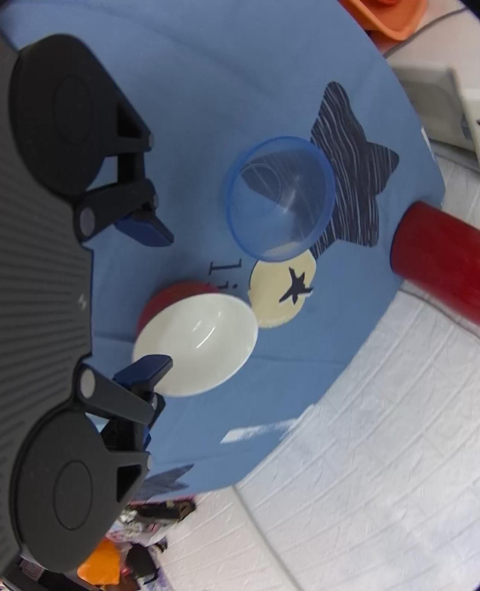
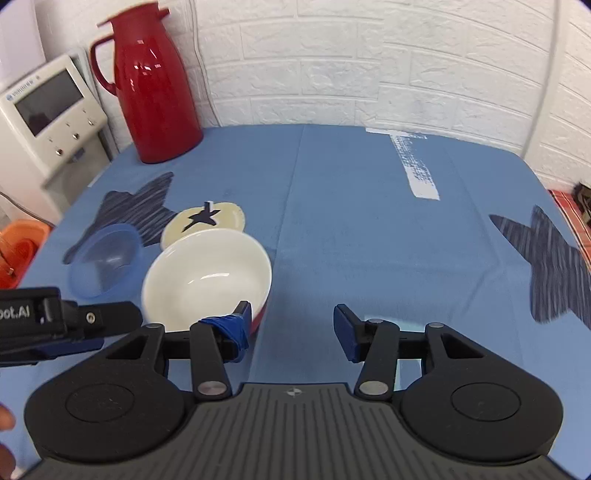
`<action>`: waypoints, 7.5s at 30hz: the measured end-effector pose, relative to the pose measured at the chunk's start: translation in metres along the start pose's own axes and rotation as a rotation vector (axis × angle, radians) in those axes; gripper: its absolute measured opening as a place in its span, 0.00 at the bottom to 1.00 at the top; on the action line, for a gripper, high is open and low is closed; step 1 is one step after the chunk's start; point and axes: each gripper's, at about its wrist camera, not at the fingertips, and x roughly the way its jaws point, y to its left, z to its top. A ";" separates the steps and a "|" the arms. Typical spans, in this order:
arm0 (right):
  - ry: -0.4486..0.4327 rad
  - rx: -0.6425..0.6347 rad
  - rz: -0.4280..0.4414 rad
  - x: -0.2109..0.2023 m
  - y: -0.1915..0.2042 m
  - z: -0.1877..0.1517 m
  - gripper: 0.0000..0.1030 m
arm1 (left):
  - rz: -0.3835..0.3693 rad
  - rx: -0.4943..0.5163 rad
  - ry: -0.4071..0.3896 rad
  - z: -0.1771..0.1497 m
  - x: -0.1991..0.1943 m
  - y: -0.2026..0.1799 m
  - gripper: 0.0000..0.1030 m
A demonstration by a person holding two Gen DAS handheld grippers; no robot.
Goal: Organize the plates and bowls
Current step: 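Grasp the rim of the red-and-white bowl with both grippers, then carry the red-and-white bowl over the steel bowl and lower it in, then open both grippers and withdraw from the red-and-white bowl, then grasp the rim of the clear blue plastic bowl with both grippers, then carry the blue bowl over the stack and lower it into the red bowl, then open both grippers and withdraw from the blue bowl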
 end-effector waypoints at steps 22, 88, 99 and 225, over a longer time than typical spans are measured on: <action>0.050 -0.018 0.173 0.029 0.015 -0.008 0.15 | 0.089 0.119 0.019 -0.010 0.030 -0.007 0.13; 0.020 0.126 0.052 -0.173 0.008 -0.237 0.22 | -0.126 0.369 0.157 -0.239 -0.120 0.005 0.24; -0.086 0.153 0.075 -0.202 0.004 -0.225 0.23 | -0.155 0.421 0.064 -0.221 -0.157 0.009 0.50; -0.122 0.449 0.145 -0.214 -0.051 -0.291 0.26 | -0.096 0.638 0.191 -0.185 -0.146 0.019 0.56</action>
